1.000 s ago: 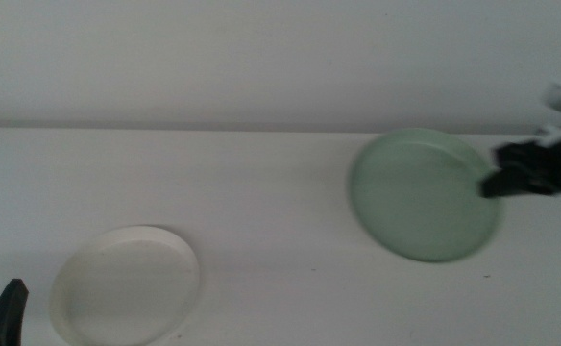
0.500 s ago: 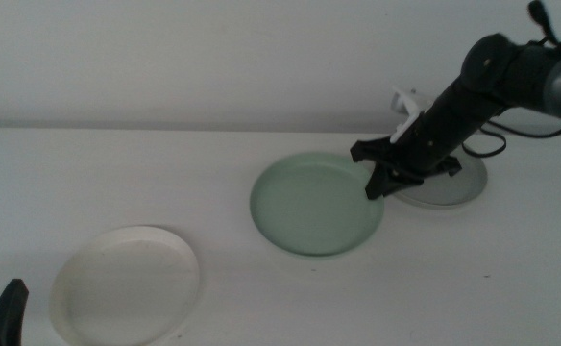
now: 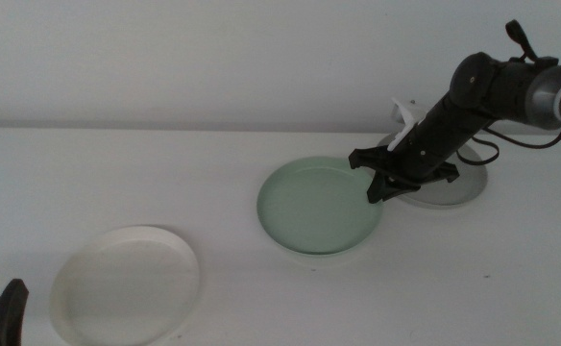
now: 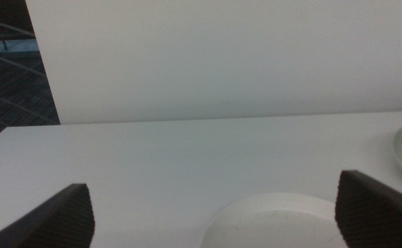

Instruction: Stack the three bowls on top of each other.

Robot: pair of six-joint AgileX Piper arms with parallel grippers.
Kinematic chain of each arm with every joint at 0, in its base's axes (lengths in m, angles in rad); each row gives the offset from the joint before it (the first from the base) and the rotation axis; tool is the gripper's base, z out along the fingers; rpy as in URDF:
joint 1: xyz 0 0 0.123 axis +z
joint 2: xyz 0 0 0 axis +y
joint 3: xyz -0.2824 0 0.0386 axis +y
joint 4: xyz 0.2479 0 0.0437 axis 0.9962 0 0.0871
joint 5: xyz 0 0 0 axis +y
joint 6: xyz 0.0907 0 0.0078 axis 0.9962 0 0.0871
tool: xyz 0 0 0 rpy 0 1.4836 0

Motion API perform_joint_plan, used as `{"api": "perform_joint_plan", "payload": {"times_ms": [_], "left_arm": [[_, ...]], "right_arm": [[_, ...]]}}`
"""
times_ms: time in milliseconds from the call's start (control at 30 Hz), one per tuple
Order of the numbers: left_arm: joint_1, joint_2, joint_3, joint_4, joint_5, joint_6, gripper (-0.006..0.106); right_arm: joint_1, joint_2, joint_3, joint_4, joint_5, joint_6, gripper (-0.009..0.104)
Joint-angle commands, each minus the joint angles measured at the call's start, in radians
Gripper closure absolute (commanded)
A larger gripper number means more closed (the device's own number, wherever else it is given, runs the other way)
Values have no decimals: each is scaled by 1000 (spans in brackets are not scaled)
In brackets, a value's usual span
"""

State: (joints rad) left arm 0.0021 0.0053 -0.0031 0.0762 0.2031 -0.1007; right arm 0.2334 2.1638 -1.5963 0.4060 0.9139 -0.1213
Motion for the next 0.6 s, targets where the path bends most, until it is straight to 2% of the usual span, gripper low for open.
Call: {"api": "perform_joint_plan", "payload": {"times_ms": [0,300,367,467,567], "left_arm": [[1,-42,41,-6,-11,-4,7],[1,-42,41,-6,-11,-2,7],[1,-42,41,-6,-11,-2,7],[1,-42,41,-6,-11,-2,7],[1,-42,41,-6,-11,-4,7]], "right_arm": [[5,14,-7,22,-20,2,97],[26,46,-7,18,-15,-7,97],[26,46,-7,14,-17,-7,94],[26,42,-9,14,-21,-7,73],[26,23,-30,32,-18,-11,46]]}}
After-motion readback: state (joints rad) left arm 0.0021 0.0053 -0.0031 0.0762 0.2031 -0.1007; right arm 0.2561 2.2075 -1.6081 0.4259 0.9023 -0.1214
